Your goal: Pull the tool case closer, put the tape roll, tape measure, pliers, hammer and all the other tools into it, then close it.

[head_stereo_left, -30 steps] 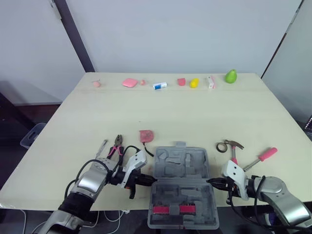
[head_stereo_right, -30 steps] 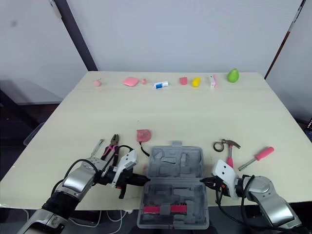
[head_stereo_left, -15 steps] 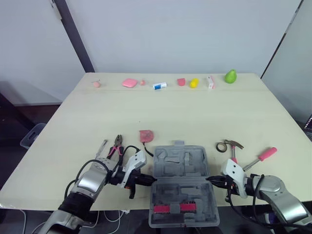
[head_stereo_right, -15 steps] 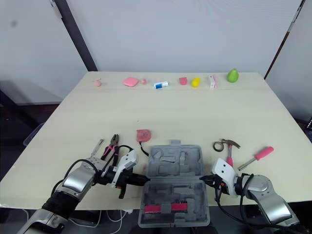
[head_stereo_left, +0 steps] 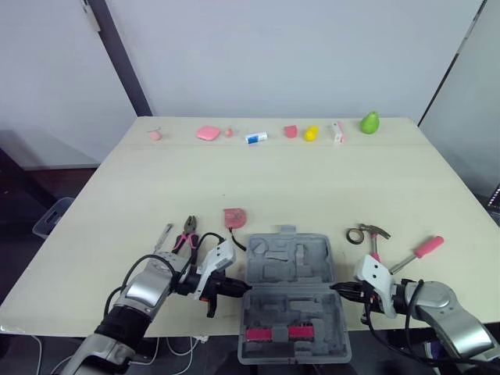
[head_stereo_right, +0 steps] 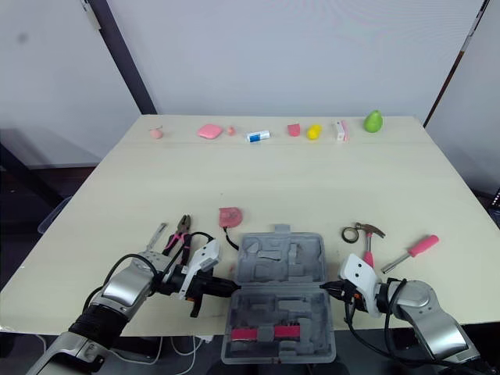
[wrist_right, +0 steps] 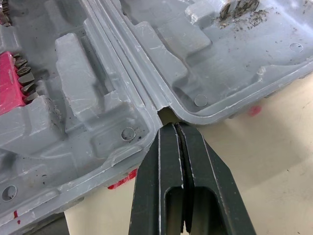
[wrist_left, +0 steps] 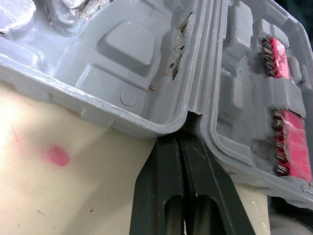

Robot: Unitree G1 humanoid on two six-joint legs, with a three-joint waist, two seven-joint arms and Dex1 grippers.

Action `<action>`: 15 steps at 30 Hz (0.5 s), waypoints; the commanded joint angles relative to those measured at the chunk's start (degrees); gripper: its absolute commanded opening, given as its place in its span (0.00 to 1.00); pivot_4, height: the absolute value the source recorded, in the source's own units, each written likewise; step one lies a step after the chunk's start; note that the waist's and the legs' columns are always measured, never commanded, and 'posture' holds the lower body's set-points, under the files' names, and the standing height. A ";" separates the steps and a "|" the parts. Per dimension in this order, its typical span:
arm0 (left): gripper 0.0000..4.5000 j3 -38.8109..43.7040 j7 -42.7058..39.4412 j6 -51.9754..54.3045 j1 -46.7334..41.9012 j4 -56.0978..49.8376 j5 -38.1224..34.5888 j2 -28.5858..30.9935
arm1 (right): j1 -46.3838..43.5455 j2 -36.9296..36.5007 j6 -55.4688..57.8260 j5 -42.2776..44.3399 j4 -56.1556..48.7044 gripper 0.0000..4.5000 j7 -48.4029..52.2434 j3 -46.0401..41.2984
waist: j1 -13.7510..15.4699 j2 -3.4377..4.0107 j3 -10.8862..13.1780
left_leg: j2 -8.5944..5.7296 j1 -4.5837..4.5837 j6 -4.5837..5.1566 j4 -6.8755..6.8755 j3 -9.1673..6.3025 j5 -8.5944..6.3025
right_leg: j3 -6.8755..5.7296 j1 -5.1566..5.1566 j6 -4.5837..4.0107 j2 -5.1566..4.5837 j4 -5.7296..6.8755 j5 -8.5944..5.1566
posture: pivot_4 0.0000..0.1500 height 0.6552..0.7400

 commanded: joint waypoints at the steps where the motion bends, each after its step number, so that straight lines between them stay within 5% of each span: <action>1: 0.02 -0.67 1.19 0.15 0.33 1.46 1.34 0.75 | 0.29 -0.54 -0.76 0.27 -1.14 0.00 0.54 0.26 | 0.00 0.00 0.00 | 0.00 0.00 0.00 0.00 0.00 0.00 | 0.00 0.00 0.00 0.00 0.00 0.00 | 1.00 1.00; 15: 0.02 0.32 2.80 -1.66 0.68 3.51 1.45 0.66 | 3.15 -2.73 -1.68 1.17 -1.19 0.00 0.05 -2.88 | 0.02 0.03 -0.01 | 0.00 0.01 0.00 0.00 0.01 0.00 | 0.01 0.00 -0.01 0.01 0.00 0.00 | 1.00 1.00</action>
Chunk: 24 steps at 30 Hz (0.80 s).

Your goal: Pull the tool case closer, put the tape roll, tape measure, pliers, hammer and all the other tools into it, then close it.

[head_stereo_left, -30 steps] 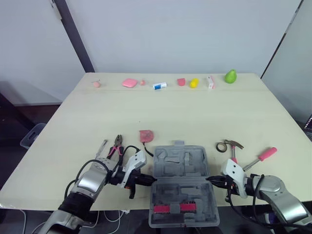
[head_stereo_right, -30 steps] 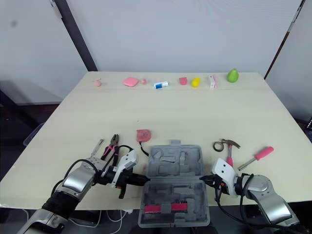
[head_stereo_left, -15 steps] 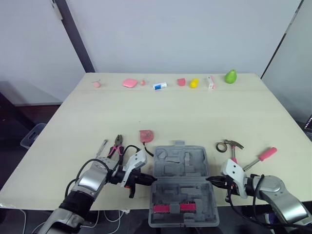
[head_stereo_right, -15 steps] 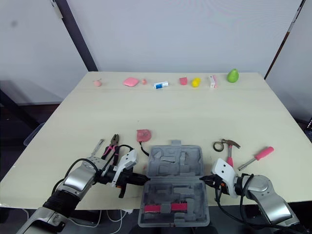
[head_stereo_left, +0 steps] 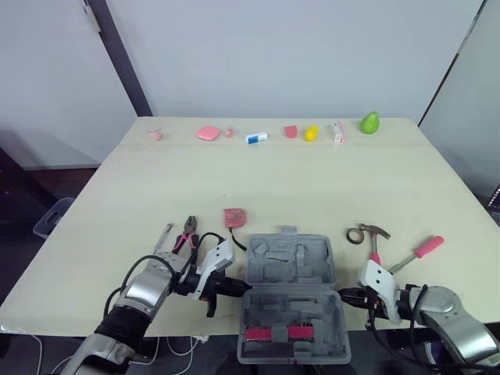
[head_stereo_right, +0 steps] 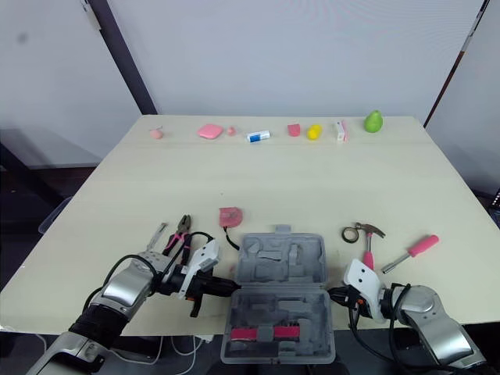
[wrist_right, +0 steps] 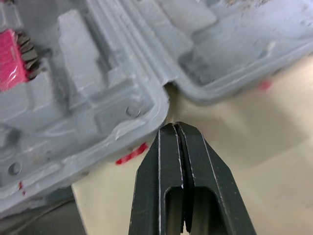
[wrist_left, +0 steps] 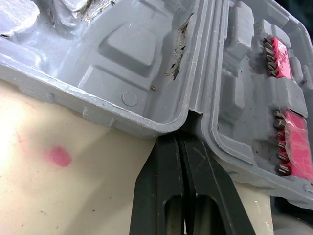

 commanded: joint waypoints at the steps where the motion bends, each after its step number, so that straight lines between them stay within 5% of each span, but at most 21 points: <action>1: 0.02 0.22 2.63 0.21 0.88 1.74 1.77 0.81 | 0.75 -1.28 -1.17 1.12 -1.43 0.00 -0.24 -2.99 | 0.00 0.00 0.00 | 0.00 0.00 0.00 0.00 0.00 0.00 | 0.00 0.00 0.00 0.00 0.00 0.00 | 1.00 1.00; 10: 0.02 3.26 2.99 -1.81 2.82 0.00 -0.29 1.66 | 3.10 -0.98 -5.23 3.44 -1.29 0.00 -1.47 -8.82 | -0.07 0.01 0.00 | 0.05 0.01 0.00 0.00 -0.01 0.00 | 0.04 -0.01 0.00 0.04 0.00 0.00 | 1.00 1.00; 17: 0.02 13.20 1.78 -0.82 9.08 -8.47 -9.74 4.15 | 7.95 0.53 -10.33 7.93 -3.26 0.00 -1.51 -15.58 | -0.03 0.00 0.04 | 0.15 -0.01 -0.01 -0.05 -0.04 -0.01 | 0.06 -0.04 -0.06 0.12 -0.04 -0.03 | 1.00 1.00; 24: 0.02 24.08 6.57 -12.65 18.03 -11.04 -10.17 6.01 | 12.89 4.19 -11.60 14.44 -2.08 0.00 -3.83 -24.23 | 0.08 0.01 0.06 | 0.13 -0.07 -0.01 -0.08 0.05 -0.01 | 0.07 -0.05 -0.05 -0.06 -0.14 -0.03 | 1.00 1.00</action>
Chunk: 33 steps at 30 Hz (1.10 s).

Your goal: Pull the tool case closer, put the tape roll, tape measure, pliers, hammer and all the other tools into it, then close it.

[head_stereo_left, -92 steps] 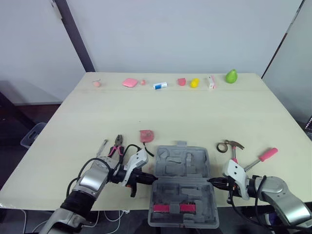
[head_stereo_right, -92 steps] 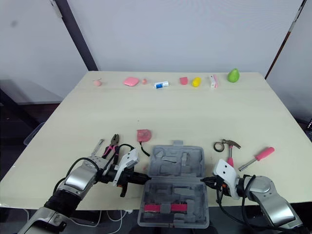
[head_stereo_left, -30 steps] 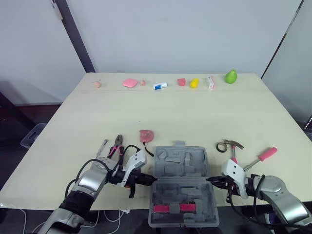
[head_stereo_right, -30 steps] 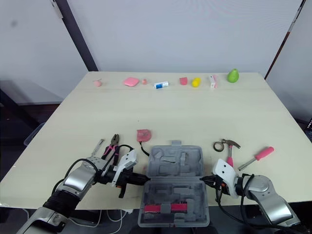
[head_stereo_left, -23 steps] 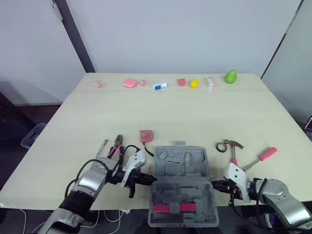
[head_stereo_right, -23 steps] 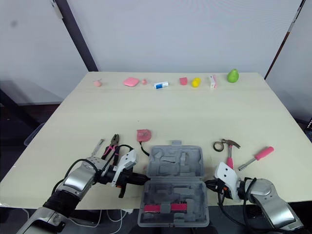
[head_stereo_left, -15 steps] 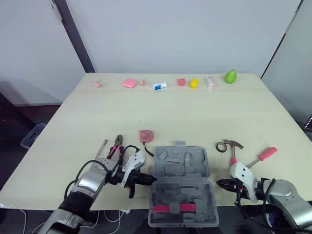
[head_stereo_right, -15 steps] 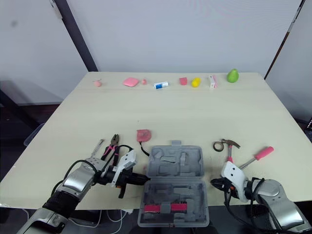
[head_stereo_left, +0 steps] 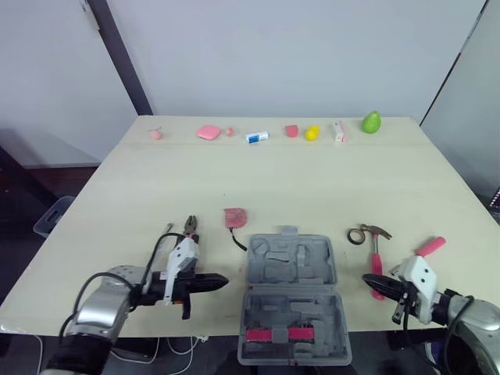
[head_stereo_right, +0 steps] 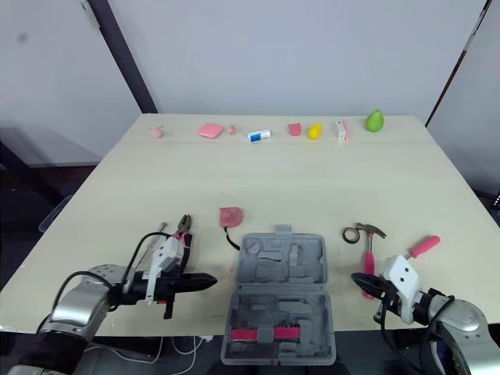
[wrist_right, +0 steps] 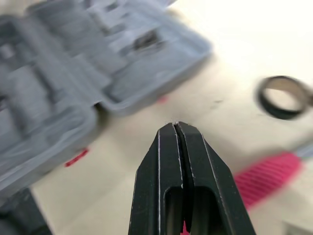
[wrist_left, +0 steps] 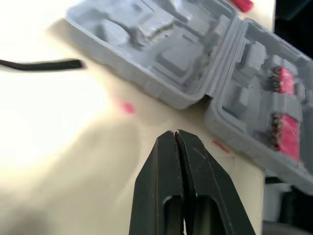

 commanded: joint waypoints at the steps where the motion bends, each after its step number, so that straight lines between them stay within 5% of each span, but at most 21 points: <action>1: 0.02 7.10 2.51 -3.75 3.27 -2.09 -1.87 1.05 | 2.63 0.71 -0.48 4.71 -0.38 0.00 0.00 -5.52 | -0.01 -0.01 0.01 | 0.00 0.00 0.00 0.00 0.00 0.00 | 0.00 0.00 0.00 0.00 0.00 0.00 | 1.00 1.00; 3: 0.02 10.24 4.12 -5.54 5.35 -1.83 -2.07 1.29 | 4.05 1.25 -1.46 5.69 0.19 0.00 -0.06 -7.71 | -0.01 0.00 0.00 | 0.05 -0.01 0.00 0.00 -0.01 0.00 | -0.02 -0.01 -0.09 -0.02 0.00 -0.05 | 1.00 1.00; 5: 0.16 14.06 5.82 -8.30 7.93 -0.21 -1.55 1.55 | 6.09 1.74 -2.51 7.12 0.47 0.15 0.75 -9.92 | -0.03 -0.01 0.01 | 0.12 0.03 0.00 -0.03 0.00 0.00 | -0.02 0.00 -0.13 -0.04 0.00 -0.08 | 1.00 1.00; 13: 1.00 27.29 6.34 -12.97 16.26 7.99 -6.61 0.41 | 13.61 1.57 -8.68 9.61 4.33 1.00 5.26 -17.34 | -0.14 0.02 0.01 | 0.16 0.06 0.00 -0.07 0.15 0.00 | 0.00 0.00 -0.17 -0.17 -0.11 -0.12 | 1.00 1.00; 24: 1.00 29.06 1.39 -15.86 21.17 10.03 -7.98 1.71 | 17.02 0.80 -11.24 12.30 12.00 1.00 10.13 -24.20 | 0.03 -0.02 0.01 | 0.18 0.09 -0.01 -0.11 0.17 -0.01 | -0.08 0.01 -0.10 -0.37 -0.23 -0.19 | 1.00 1.00; 33: 1.00 21.81 -3.93 -13.81 12.61 5.51 -8.10 4.89 | 10.11 -4.90 -1.87 10.45 7.59 1.00 8.24 -18.89 | -0.09 0.02 -0.02 | 0.16 0.12 0.00 -0.15 0.24 -0.01 | -0.05 0.03 -0.19 -0.31 -0.21 -0.12 | 1.00 1.00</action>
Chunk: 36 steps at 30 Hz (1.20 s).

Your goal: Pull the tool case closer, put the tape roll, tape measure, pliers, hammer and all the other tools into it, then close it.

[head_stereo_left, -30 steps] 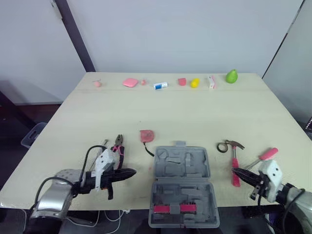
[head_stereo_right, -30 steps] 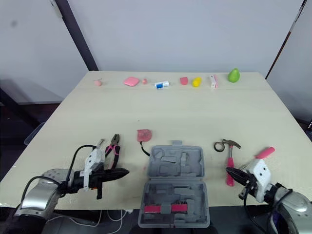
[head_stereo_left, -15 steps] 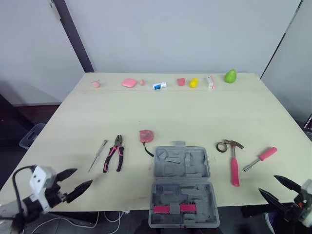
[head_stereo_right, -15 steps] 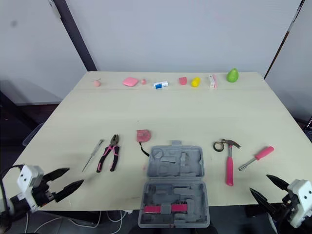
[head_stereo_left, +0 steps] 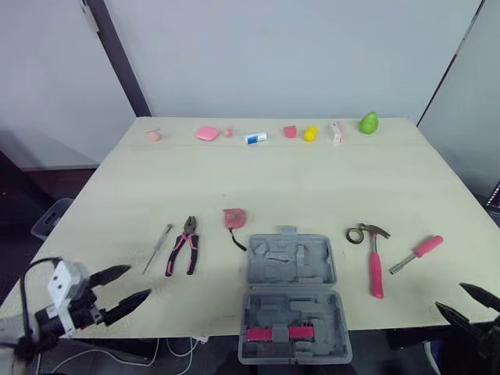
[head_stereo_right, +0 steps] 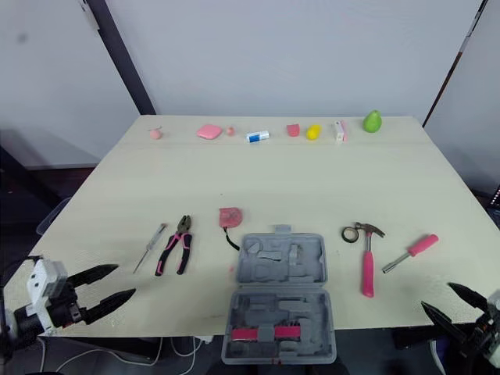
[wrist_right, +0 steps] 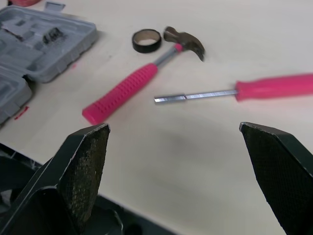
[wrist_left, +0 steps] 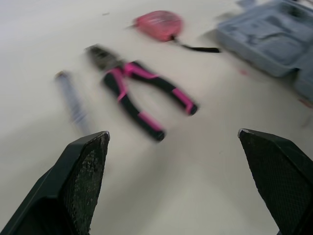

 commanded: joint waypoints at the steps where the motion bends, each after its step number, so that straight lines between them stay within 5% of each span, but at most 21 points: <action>1: 1.00 -2.67 -1.10 1.35 -3.54 -4.51 -1.25 0.76 | -2.37 -3.36 3.92 -1.38 -5.11 1.00 -1.47 2.14 | 0.03 0.04 0.02 | 0.00 -0.01 0.00 -0.01 0.00 0.00 | 0.00 0.00 0.00 0.00 0.00 0.00 | 1.00 1.00; 6: 1.00 -7.41 -1.56 5.62 -8.84 -11.24 -3.82 -0.11 | -10.19 -10.15 12.88 -5.08 -9.25 1.00 -3.30 9.63 | -0.07 0.02 0.02 | -0.17 -0.06 0.01 0.03 -0.01 0.00 | 0.03 -0.02 0.08 0.02 0.02 0.05 | 1.00 1.00; 15: 1.00 -15.31 -0.76 13.11 -15.96 -21.57 -7.15 -1.14 | -40.77 -16.95 20.27 -16.39 -2.49 1.00 2.69 31.56 | -0.21 0.09 0.16 | -0.22 -0.13 0.01 0.01 -0.15 0.00 | -0.02 -0.05 0.23 0.21 0.00 0.14 | 1.00 1.00; 25: 1.00 -18.61 -0.33 15.78 -19.06 -25.75 -7.62 -1.82 | -64.79 -13.79 17.48 -32.24 13.83 1.00 14.02 52.35 | -0.07 0.28 0.39 | -0.22 -0.31 0.01 0.01 -0.21 0.00 | -0.09 -0.13 0.22 0.22 -0.05 0.15 | 1.00 1.00; 36: 1.00 -18.82 1.33 17.73 -16.31 -31.42 -10.48 -3.83 | -74.63 -7.51 6.83 -45.66 27.03 1.00 18.28 62.32 | -0.12 0.32 0.47 | -0.21 -0.31 0.01 0.01 -0.21 0.00 | -0.12 -0.13 0.21 0.20 -0.05 0.16 | 1.00 1.00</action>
